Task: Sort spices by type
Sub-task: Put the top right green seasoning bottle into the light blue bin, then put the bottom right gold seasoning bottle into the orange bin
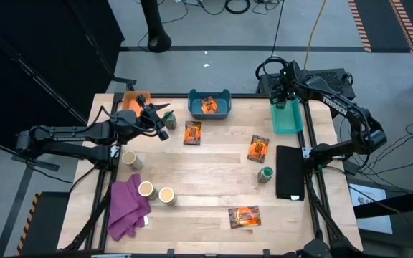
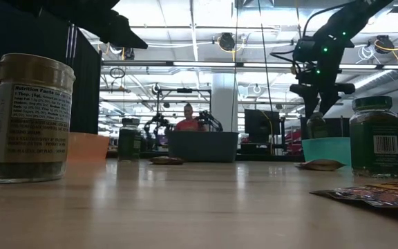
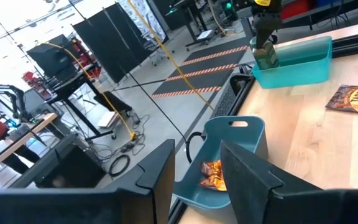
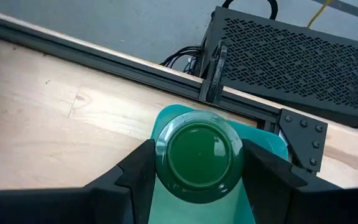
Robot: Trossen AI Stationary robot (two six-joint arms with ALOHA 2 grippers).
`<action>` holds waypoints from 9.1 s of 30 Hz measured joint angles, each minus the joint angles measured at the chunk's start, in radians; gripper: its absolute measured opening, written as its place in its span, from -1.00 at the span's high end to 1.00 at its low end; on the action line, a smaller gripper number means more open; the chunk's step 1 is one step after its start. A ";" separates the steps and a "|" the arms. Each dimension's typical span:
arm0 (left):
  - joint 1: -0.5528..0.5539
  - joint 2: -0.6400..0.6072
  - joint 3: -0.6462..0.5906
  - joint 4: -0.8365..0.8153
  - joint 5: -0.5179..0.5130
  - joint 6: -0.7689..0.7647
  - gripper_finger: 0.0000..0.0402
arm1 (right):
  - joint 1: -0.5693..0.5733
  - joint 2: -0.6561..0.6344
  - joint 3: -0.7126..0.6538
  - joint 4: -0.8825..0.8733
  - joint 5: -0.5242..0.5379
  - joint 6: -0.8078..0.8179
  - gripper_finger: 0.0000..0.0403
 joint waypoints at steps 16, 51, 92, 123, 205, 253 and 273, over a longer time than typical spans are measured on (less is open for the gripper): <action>0.000 0.000 0.000 0.001 0.000 0.000 0.33 | 0.008 0.000 0.000 0.003 -0.004 -0.025 0.11; 0.000 0.000 0.000 0.003 0.000 0.001 0.33 | 0.025 -0.001 -0.163 0.176 0.034 -0.052 0.12; 0.000 0.000 0.000 0.003 0.000 0.001 0.33 | 0.027 0.000 -0.140 0.180 0.084 -0.007 -0.35; 0.000 0.000 0.000 0.003 0.000 0.003 0.33 | 0.159 0.002 -0.145 -0.124 0.165 0.146 0.99; 0.000 0.000 0.000 0.075 0.143 -0.131 0.33 | 1.023 -0.012 -0.171 0.691 -0.222 -0.063 1.00; -0.592 0.374 0.563 -1.086 0.556 -1.155 0.33 | 0.843 -0.277 -0.171 0.565 -0.303 -0.167 1.00; -0.688 0.531 0.626 -1.089 0.447 -1.250 0.33 | 0.842 -0.277 -0.171 0.521 -0.231 -0.156 1.00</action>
